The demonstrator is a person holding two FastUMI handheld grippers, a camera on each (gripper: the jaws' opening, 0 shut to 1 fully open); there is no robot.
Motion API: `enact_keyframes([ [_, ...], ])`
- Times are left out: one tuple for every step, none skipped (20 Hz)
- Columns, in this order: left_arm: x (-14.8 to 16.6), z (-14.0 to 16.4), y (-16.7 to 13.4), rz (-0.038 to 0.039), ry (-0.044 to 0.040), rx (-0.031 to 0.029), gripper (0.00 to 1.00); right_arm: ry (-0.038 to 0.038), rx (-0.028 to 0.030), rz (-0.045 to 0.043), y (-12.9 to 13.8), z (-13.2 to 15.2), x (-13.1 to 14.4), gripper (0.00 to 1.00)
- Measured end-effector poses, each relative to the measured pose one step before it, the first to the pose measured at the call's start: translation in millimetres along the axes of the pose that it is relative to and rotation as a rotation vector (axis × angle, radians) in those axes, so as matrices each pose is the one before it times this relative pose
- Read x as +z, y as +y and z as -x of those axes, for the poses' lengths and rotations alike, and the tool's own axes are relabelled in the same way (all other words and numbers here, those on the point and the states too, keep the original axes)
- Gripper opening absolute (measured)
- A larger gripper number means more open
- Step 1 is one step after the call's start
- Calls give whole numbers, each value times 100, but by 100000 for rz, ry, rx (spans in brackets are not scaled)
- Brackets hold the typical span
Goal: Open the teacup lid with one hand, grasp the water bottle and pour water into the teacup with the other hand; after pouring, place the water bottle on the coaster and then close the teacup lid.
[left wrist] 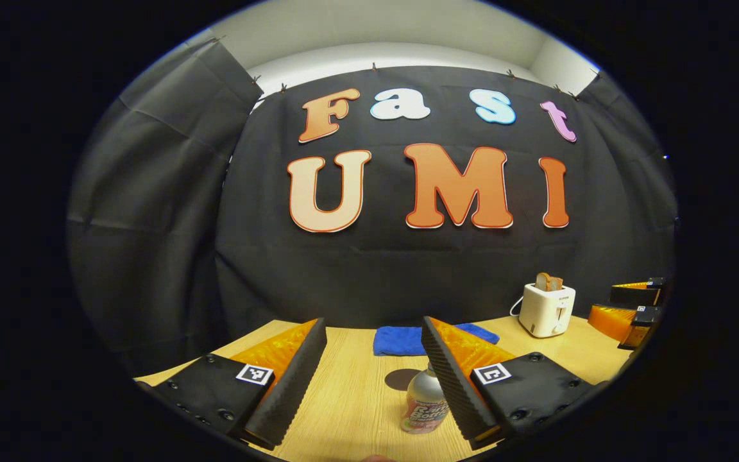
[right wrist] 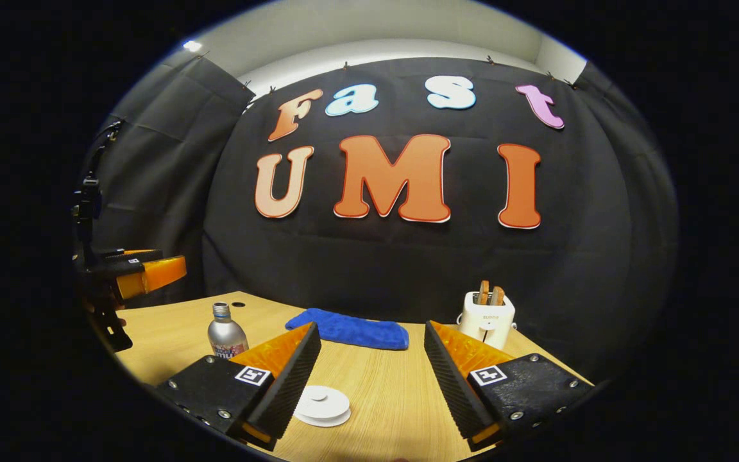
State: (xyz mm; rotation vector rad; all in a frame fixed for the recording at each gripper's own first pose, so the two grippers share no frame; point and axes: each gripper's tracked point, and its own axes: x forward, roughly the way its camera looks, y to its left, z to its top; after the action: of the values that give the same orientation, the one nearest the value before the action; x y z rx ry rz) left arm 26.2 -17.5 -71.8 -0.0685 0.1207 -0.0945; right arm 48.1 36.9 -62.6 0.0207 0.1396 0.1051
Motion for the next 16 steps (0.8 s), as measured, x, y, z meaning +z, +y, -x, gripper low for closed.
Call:
enact_keyframes([
  [-628, -67, -357, 52, 686, -963, 100, 1797, 932, 50, 243, -364, -898, 97],
  [-522, -6, -393, 663, 908, -1161, 100, 2501, 976, 10, 261, -363, -973, 97],
  [-616, -38, -368, 855, 740, -1358, 100, 2385, 1309, -262, 285, -417, -1045, 97],
  [-377, -124, -320, 263, 933, -843, 100, 4193, 1387, -294, 314, -240, -1100, 97],
  [-486, -199, 46, -458, 892, -229, 100, 4224, 1967, 91, 363, -178, -1360, 96],
  [-408, -150, 23, -682, 1135, 108, 100, 3092, 1299, -217, 290, -302, -988, 95],
  [-421, -38, -95, -216, 1009, -122, 100, 2045, 1312, -182, 293, -250, -581, 94],
  [-302, -84, -81, 196, 859, -422, 99, 518, 1093, -257, 379, -179, -173, 94],
  [-490, -136, -193, -6, 914, -580, 99, 982, 1355, 516, 605, -272, -335, 94],
  [-379, -34, -71, -469, 480, -127, 98, 1105, 449, 1071, 358, -432, -341, 94],
  [-380, 47, 114, -1380, 372, -1, 94, 1697, -437, 1506, -15, -331, -695, 91],
  [-357, -93, -8, -1448, 476, 41, 98, 1462, 371, 1655, 179, -274, -529, 88],
  [-456, -145, -95, -1009, 720, -313, 98, 1047, 557, 1449, 416, -318, -451, 82],
  [-353, -52, -192, -405, 775, -361, 98, 639, 971, 1185, 338, -133, -191, 81],
  [-339, 46, -85, 92, 772, -411, 98, 328, 1245, 1025, 460, -280, -73, 78],
  [-296, -8, -163, 320, 537, -592, 98, 933, 852, 907, 311, -275, -227, 77],
])
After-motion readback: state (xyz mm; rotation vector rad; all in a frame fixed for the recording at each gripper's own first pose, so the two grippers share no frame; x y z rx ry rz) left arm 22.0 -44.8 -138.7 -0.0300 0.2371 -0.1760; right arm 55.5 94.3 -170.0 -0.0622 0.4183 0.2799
